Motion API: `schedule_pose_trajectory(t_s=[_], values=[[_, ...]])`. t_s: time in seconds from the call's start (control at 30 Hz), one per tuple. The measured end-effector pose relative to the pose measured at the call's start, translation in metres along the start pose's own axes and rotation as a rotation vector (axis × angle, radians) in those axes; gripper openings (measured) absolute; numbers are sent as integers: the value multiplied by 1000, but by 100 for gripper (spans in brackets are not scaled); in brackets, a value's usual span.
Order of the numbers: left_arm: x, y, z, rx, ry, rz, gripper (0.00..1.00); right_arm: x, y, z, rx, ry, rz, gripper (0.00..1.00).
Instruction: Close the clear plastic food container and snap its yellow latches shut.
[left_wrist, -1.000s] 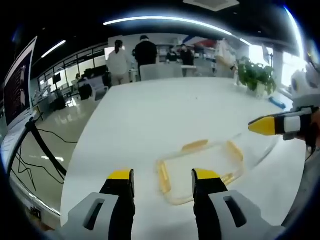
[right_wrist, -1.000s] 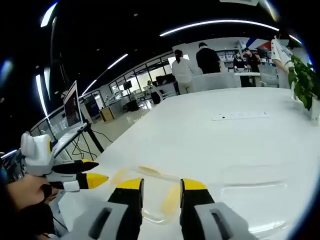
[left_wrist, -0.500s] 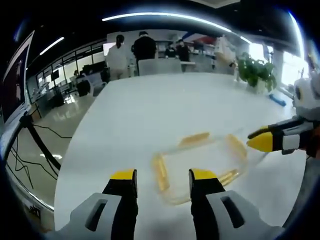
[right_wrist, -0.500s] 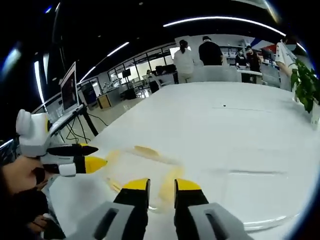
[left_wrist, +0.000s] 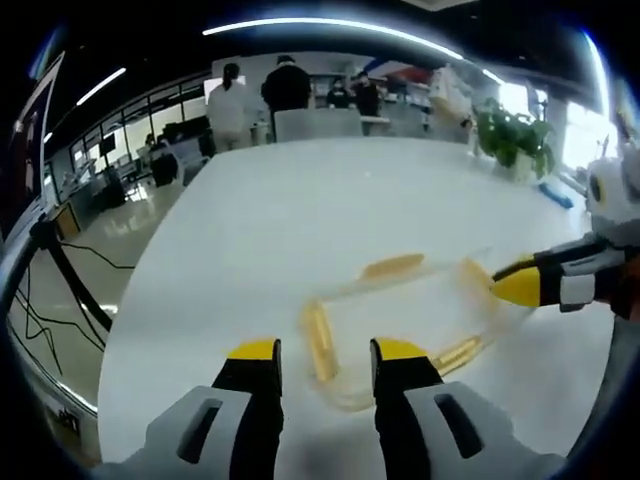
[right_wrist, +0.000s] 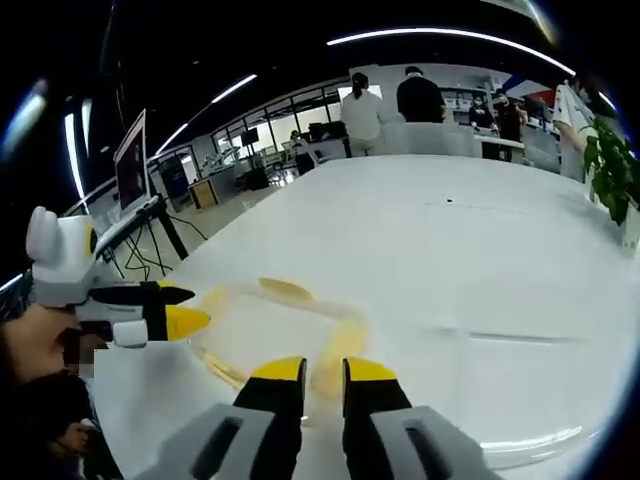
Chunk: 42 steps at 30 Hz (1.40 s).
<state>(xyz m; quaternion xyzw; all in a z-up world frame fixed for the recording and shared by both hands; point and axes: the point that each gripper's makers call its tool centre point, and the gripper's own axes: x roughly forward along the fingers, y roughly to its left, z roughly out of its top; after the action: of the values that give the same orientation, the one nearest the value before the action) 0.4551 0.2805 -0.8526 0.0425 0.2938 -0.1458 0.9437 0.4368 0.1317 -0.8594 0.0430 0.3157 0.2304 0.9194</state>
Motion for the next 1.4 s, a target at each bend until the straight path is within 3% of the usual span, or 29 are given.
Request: schedule_pose_trajectory(t_s=[0.47, 0.67, 0.8, 1.0, 1.4], values=[[9, -8, -4, -1, -1, -35, 14, 4, -2, 0, -1, 0, -6, 5], [8, -4, -1, 68, -12, -15, 4, 4, -7, 1, -18, -4, -23, 4], [8, -6, -2, 71, -13, -29, 4, 4, -7, 2, -70, 1, -15, 4], [6, -6, -2, 122, -10, -13, 4, 3, -4, 1, -54, 5, -9, 4], [-6, -1, 5, 140, -14, 0, 3, 0, 4, 8, -50, -8, 20, 3]])
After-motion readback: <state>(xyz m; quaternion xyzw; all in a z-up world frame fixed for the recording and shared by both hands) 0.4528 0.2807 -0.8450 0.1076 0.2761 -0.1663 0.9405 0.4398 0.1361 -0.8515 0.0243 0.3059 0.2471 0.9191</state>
